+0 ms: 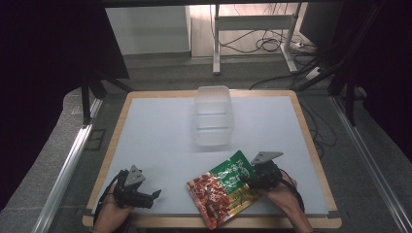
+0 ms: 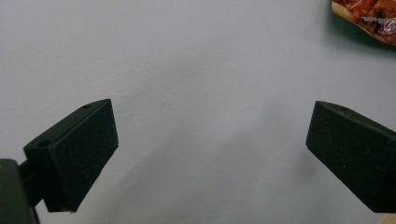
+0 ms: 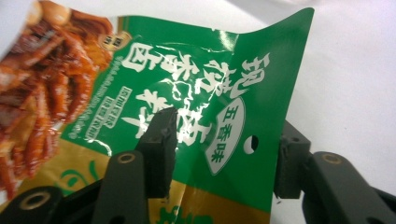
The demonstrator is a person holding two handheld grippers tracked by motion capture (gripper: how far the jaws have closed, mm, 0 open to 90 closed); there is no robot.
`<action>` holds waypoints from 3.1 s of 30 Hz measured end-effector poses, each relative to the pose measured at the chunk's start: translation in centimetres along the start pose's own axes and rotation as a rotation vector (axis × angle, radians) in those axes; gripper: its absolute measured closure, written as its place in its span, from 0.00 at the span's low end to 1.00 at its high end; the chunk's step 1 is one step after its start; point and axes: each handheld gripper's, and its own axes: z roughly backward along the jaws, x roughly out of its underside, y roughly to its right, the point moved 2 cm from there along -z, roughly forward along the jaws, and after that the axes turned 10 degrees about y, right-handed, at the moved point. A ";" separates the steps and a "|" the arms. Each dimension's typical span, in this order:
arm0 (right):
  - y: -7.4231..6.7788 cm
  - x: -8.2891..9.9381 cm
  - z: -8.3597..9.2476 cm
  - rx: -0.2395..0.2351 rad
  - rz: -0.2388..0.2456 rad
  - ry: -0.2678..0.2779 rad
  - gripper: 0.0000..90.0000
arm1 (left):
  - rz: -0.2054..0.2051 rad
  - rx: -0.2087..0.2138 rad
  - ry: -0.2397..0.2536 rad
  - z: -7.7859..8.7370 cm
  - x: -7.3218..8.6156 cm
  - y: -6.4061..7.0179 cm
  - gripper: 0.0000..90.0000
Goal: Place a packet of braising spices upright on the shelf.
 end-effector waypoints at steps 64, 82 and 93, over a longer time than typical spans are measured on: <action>-5.2 -13.1 3.0 -0.184 0.110 0.156 0.99 | 0.034 -0.003 0.031 0.2 0.0 -0.3 0.01; -6.7 -17.8 3.6 -0.133 0.212 0.215 0.99 | 0.030 -0.001 0.032 0.3 0.0 -0.3 0.01; -6.0 -19.6 2.8 -0.141 0.208 0.235 0.99 | 0.029 -0.001 0.032 0.3 0.0 -0.3 0.01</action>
